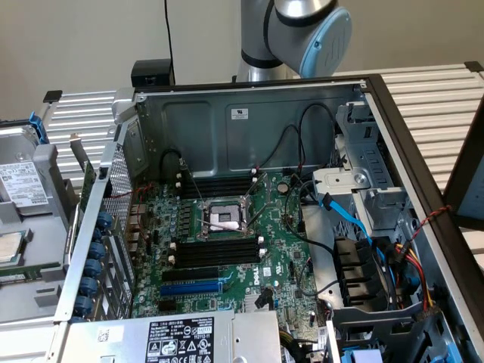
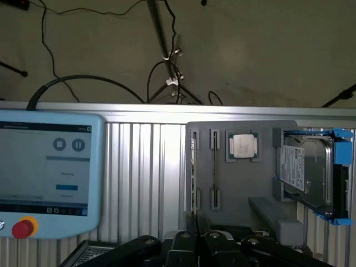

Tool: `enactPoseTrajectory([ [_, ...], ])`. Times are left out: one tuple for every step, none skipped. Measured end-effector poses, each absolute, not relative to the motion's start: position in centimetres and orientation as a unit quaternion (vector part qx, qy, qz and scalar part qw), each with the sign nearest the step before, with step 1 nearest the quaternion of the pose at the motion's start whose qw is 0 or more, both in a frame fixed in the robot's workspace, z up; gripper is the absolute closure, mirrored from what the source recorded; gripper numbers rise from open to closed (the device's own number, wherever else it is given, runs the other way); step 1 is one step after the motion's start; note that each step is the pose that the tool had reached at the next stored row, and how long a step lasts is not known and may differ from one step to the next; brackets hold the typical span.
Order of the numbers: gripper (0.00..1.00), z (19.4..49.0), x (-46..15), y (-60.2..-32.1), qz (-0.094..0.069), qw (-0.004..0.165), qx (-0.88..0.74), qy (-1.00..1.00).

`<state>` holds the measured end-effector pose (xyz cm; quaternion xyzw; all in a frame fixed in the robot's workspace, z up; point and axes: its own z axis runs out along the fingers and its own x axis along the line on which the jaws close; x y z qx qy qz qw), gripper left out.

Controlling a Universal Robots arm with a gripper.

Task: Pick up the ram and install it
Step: 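Pick up the ram and move it above insertion slot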

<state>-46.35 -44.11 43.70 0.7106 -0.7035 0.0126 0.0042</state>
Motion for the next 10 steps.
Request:
enactPoseTrajectory([
  [0.88, 43.7, -46.3, -44.1, 0.013, 0.004, 0.711, -0.704],
  [0.88, 43.7, -46.3, -44.1, 0.013, 0.004, 0.711, -0.703],
  [0.88, 43.8, -46.2, -44.1, 0.013, 0.004, 0.711, -0.703],
  [0.88, 43.9, -46.1, -44.1, 0.013, 0.004, 0.711, -0.704],
  [0.88, 44.0, -45.9, -44.0, 0.013, 0.004, 0.711, -0.704],
  [0.88, 44.2, -45.6, -44.0, 0.013, 0.004, 0.711, -0.704],
  [0.88, 44.3, -45.4, -43.9, 0.013, 0.004, 0.711, -0.704],
  [0.88, 44.4, -45.1, -43.9, 0.013, 0.004, 0.711, -0.704],
  [0.88, 44.5, -44.8, -43.9, 0.013, 0.004, 0.711, -0.704],
  [0.88, 44.6, -44.5, -43.8, 0.013, 0.004, 0.711, -0.704],
])
